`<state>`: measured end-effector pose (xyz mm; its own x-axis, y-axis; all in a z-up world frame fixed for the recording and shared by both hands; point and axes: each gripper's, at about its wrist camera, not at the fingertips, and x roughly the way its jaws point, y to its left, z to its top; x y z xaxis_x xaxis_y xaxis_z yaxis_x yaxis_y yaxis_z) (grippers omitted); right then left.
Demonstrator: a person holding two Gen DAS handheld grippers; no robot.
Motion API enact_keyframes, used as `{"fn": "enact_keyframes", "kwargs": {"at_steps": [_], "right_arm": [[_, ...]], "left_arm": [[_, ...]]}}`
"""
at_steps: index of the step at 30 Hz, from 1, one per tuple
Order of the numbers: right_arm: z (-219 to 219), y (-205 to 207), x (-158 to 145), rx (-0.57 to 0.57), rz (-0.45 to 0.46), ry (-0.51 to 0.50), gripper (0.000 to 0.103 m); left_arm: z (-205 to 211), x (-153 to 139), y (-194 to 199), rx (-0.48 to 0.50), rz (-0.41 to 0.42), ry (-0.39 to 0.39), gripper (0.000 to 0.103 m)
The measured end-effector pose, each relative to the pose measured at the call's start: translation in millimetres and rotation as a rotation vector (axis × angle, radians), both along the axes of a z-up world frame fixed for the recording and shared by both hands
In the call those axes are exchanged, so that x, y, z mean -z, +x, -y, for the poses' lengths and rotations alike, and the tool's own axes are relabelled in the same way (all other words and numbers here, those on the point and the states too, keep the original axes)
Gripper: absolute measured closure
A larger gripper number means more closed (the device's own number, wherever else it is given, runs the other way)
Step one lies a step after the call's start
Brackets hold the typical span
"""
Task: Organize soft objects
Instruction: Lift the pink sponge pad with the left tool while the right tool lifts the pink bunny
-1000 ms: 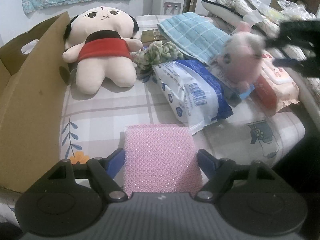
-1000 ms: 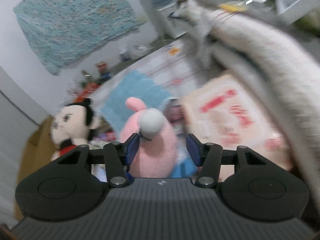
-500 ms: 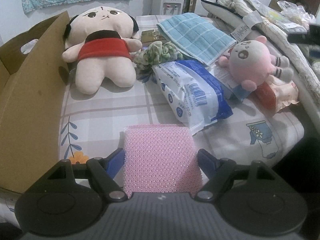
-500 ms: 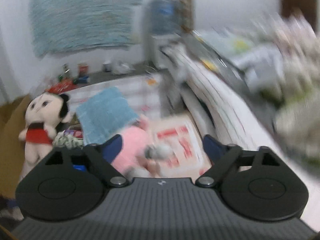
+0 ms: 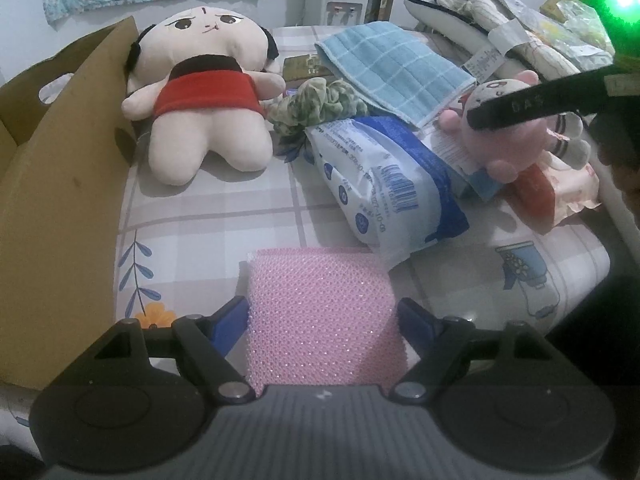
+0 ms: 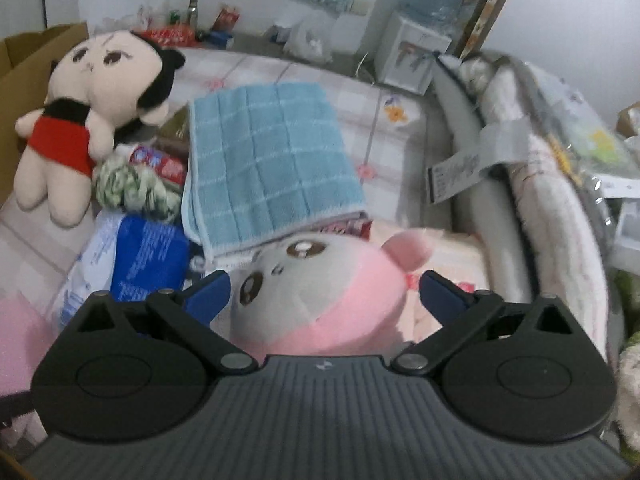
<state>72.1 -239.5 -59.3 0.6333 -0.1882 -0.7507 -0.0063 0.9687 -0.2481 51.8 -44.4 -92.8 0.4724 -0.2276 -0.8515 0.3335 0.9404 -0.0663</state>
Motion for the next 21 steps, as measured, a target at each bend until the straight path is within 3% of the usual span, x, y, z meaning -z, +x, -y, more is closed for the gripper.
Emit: {"fn": "enact_keyframes", "kwargs": {"at_steps": [8,13,21], "right_arm": [[24.6,-23.2,-18.8,0.109,0.053,0.180,0.019],[39.0,-60.8,-51.5,0.155,0.147,0.312,0.019],[31.9,-112.8,-94.6,0.134,0.248,0.406,0.019]], "left_arm": [[-3.6,-10.4,-5.9,0.010,0.037,-0.042,0.026],[-6.7,-35.9,-22.7,0.031,0.106,-0.102,0.027],[-20.3,-78.0,-46.9,0.025,0.193,-0.167,0.027]]}}
